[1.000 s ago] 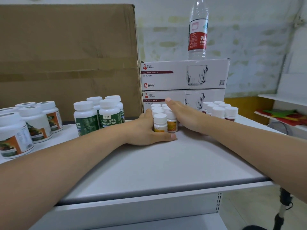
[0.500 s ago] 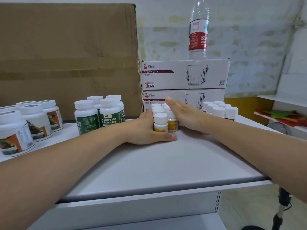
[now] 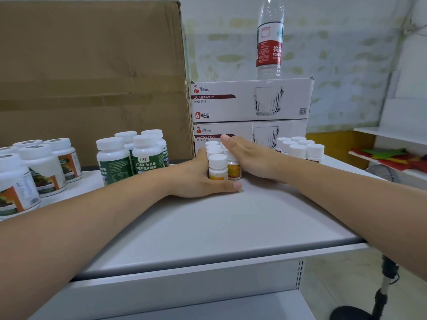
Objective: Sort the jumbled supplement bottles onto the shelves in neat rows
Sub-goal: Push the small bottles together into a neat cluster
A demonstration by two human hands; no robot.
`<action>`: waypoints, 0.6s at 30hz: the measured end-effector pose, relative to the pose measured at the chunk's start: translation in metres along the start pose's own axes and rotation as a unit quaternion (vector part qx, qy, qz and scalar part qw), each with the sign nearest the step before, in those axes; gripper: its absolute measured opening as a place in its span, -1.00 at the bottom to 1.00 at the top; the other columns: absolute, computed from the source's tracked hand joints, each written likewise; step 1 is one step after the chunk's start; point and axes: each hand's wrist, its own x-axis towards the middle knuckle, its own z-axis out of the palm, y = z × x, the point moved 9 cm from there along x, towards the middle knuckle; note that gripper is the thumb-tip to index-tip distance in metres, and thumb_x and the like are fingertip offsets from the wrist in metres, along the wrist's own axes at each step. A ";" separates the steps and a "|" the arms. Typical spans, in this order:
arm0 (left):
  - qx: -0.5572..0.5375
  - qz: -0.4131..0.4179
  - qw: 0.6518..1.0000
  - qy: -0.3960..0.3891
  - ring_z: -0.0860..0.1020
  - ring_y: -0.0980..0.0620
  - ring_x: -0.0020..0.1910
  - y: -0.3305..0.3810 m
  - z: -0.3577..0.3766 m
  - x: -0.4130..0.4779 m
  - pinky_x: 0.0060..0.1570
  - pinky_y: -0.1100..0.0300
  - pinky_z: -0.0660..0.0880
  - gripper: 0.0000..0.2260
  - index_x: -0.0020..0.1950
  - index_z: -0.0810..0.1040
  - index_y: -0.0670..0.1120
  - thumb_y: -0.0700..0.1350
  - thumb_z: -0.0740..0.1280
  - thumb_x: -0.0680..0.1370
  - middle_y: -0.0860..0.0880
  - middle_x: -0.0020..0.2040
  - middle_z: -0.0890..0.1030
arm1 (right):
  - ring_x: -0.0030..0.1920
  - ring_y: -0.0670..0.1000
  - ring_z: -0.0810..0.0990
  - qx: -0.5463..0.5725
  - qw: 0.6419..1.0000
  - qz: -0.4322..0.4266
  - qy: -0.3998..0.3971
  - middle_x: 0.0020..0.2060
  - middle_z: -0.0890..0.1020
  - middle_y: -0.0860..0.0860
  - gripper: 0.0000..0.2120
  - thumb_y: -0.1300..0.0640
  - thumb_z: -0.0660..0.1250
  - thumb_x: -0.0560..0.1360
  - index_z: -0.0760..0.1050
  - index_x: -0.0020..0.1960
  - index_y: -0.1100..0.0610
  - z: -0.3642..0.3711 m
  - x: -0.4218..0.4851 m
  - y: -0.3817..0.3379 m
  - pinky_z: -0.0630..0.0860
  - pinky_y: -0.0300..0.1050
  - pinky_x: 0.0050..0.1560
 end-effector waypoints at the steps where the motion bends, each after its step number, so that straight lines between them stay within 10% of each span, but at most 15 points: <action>1: 0.000 0.002 1.000 0.004 0.09 0.16 0.51 0.000 -0.001 0.000 0.46 0.29 0.01 -0.20 0.57 0.02 0.19 0.29 0.36 0.45 0.16 0.56 -0.03 | 0.49 0.05 0.25 0.003 1.000 -0.003 0.001 0.51 0.29 -0.03 0.17 -0.68 -0.26 0.13 0.10 0.56 -0.03 0.000 0.001 0.001 0.12 0.15 0.49; 18: 0.023 0.021 0.999 0.037 0.09 0.05 0.53 0.003 -0.003 0.000 0.54 0.04 0.06 -0.22 0.48 0.11 0.32 0.44 0.30 0.33 0.06 0.55 0.12 | 0.46 0.03 0.29 0.023 1.000 -0.018 -0.003 0.48 0.33 -0.04 0.20 -0.72 -0.24 0.09 0.15 0.54 -0.05 0.001 0.007 0.001 0.16 0.12 0.48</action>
